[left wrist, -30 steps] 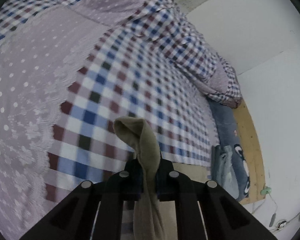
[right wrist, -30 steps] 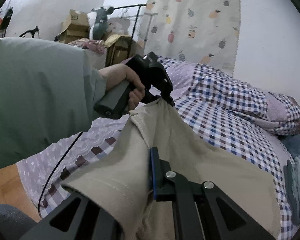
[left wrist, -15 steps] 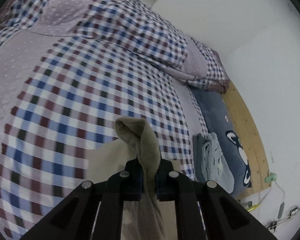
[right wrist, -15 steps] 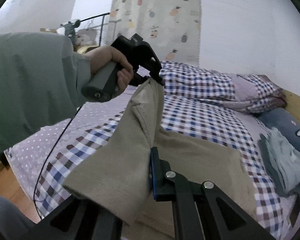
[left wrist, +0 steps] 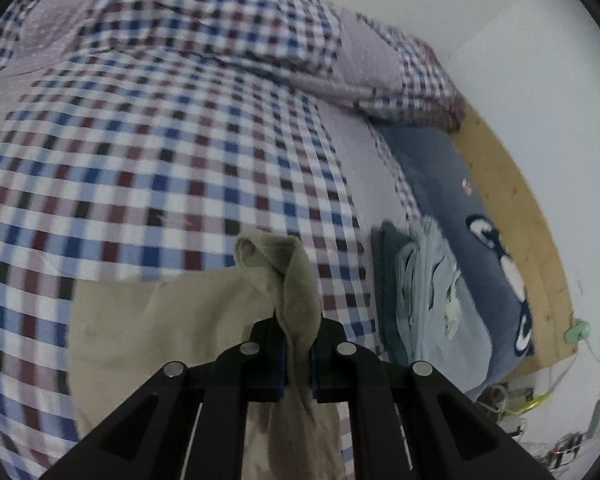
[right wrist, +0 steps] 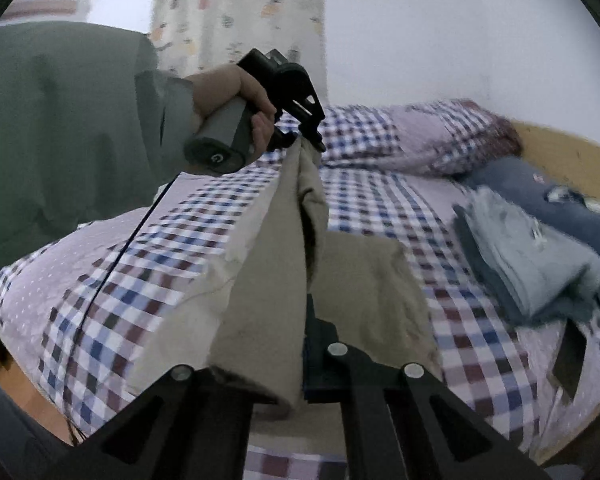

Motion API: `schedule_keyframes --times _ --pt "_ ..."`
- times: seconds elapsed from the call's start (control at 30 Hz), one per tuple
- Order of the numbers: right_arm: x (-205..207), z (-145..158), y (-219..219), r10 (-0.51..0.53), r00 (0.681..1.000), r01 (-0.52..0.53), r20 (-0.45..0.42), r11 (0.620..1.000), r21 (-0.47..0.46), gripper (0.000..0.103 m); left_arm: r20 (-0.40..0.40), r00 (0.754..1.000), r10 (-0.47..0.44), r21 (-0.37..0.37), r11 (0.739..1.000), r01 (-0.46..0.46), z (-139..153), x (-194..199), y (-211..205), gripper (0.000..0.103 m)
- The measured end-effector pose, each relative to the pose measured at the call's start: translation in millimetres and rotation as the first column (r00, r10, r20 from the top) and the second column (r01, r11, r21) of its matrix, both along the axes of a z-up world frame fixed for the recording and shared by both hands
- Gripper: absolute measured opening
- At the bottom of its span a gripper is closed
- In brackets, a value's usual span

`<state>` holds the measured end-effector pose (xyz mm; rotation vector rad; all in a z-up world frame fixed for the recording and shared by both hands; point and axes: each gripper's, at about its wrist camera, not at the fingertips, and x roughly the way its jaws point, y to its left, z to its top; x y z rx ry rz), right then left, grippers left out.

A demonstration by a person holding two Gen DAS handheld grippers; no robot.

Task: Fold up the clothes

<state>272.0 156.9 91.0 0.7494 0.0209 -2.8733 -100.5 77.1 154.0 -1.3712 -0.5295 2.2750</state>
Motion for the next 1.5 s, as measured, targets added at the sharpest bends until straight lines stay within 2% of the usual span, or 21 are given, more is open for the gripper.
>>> schedule_keyframes --times 0.13,0.3,0.47,0.63,0.73,0.77,0.8,0.83,0.87,1.0,1.2,1.3,1.43,1.5 --pt "-2.1 -10.3 29.9 -0.051 0.998 0.053 0.040 0.997 -0.056 0.000 0.034 0.999 -0.020 -0.065 0.998 0.023 -19.9 -5.1 49.9 0.006" --pt "-0.5 -25.6 58.6 -0.093 0.991 0.102 0.095 0.990 -0.097 0.000 0.094 0.996 -0.009 -0.152 0.988 0.023 -60.9 -14.1 96.9 0.006" --pt "-9.1 -49.3 83.6 -0.119 0.977 0.146 0.180 0.979 -0.145 0.000 0.126 0.992 0.027 -0.224 0.975 0.002 -94.2 -23.3 115.7 0.007" --pt "-17.3 -68.4 100.7 -0.139 0.962 0.181 0.236 0.970 -0.164 0.001 0.142 0.989 0.032 -0.247 0.969 0.005 -104.8 -31.0 121.4 0.009" --pt "-21.4 -81.6 113.0 -0.166 0.944 0.221 0.286 0.960 -0.172 0.003 0.142 0.990 0.016 -0.219 0.976 0.015 -102.5 -33.3 120.6 0.025" --pt "-22.2 -85.2 118.3 -0.175 0.938 0.234 0.300 0.956 -0.175 0.006 0.132 0.991 0.006 -0.197 0.980 0.021 -98.8 -33.3 118.3 0.040" --pt "-22.3 -87.6 124.2 -0.188 0.932 0.252 0.311 0.950 -0.182 0.007 0.125 0.992 0.004 -0.181 0.983 0.019 -95.1 -33.4 115.8 0.059" --pt "-22.2 -89.5 130.4 -0.203 0.925 0.272 0.321 0.943 -0.190 0.009 0.118 0.993 0.004 -0.167 0.986 0.016 -91.3 -33.6 113.3 0.067" --pt "-22.0 -91.1 136.0 -0.212 0.918 0.288 0.334 0.937 -0.196 0.013 0.104 0.995 0.009 -0.146 0.989 0.006 -84.9 -33.7 106.3 0.073" --pt "-19.5 -95.3 157.7 -0.254 0.890 0.350 0.379 0.913 -0.211 0.016 0.046 0.998 0.041 -0.070 0.997 -0.037 -56.9 -33.0 70.4 0.075" --pt "-11.9 -91.1 178.9 -0.208 0.900 0.336 0.383 0.891 -0.305 0.016 -0.050 0.994 0.093 -0.062 0.993 -0.096 -27.6 -3.5 -18.8 0.078" --pt "-8.1 -88.9 189.3 -0.182 0.906 0.326 0.382 0.877 -0.353 0.016 -0.074 0.988 0.136 -0.044 0.989 -0.140 -29.5 33.0 -74.0 0.078" --pt "-3.0 -85.9 203.2 -0.148 0.913 0.311 0.379 0.855 -0.416 0.018 -0.066 0.982 0.175 0.008 0.985 -0.175 -48.1 90.1 -135.3 0.078" --pt "-2.2 -84.4 199.8 -0.124 0.923 0.287 0.364 0.852 -0.439 0.034 -0.057 0.982 0.181 0.038 0.983 -0.179 -62.9 117.0 -154.2 0.078"
